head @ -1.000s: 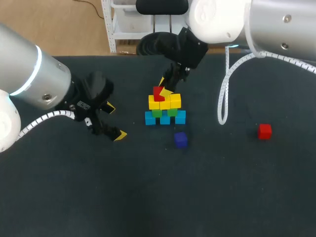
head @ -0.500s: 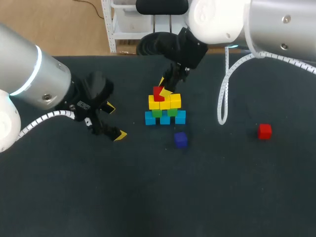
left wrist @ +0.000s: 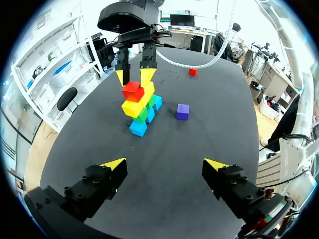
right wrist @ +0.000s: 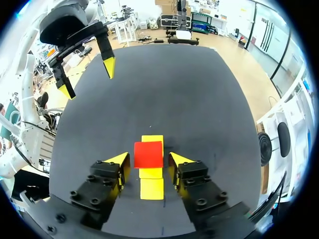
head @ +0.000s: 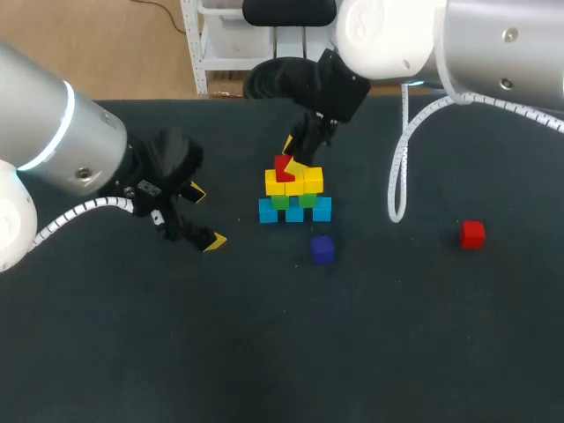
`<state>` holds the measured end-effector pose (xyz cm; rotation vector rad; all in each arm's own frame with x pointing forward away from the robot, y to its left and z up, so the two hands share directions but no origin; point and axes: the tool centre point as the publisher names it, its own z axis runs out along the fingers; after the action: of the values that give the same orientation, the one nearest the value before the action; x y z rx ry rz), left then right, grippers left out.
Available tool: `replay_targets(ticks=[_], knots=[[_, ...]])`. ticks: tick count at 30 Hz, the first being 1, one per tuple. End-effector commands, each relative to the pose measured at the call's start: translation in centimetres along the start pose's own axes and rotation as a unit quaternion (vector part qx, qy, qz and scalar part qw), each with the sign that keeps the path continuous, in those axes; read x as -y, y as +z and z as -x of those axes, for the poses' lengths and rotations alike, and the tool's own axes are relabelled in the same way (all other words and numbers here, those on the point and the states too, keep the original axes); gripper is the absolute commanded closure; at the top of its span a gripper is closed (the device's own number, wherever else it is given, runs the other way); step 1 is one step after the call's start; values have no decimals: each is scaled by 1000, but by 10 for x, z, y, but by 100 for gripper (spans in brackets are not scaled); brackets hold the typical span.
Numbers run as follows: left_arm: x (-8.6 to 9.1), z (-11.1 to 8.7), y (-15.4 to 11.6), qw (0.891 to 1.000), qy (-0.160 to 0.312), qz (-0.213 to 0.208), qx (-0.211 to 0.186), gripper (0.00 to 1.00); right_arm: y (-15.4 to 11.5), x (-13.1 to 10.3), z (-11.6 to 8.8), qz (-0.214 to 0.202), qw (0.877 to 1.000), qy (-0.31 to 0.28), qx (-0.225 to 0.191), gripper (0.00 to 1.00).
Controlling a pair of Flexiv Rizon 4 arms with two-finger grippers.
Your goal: Place the blue cubes, place green cubes on the blue cubes, place the yellow cubes on the green cubes, then place the red cubes on the yellow cubes, and place purple cube on the red cubes.
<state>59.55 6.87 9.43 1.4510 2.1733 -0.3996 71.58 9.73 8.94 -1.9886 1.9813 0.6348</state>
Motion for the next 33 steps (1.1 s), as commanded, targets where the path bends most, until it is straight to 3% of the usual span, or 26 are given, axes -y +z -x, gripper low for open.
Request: replay_targets(ticks=[1, 6, 13, 24, 33], knots=[[0, 0, 0, 1000, -1, 1, 0, 0, -3, 2, 2, -4, 1000, 2, 0, 39], [0, 0, 0, 1000, -1, 1, 0, 0, -11, 7, 1, -16, 1000, 7, 4, 19], [0, 0, 0, 1000, -1, 1, 0, 0, -27, 10, -3, -35, 999, 15, 13, 2], [0, 0, 0, 1000, -1, 1, 0, 0, -55, 9, -25, -75, 996, 45, 28, 0], [0, 0, 0, 1000, -1, 1, 0, 0, -81, -5, -66, -98, 992, 73, 27, 0]])
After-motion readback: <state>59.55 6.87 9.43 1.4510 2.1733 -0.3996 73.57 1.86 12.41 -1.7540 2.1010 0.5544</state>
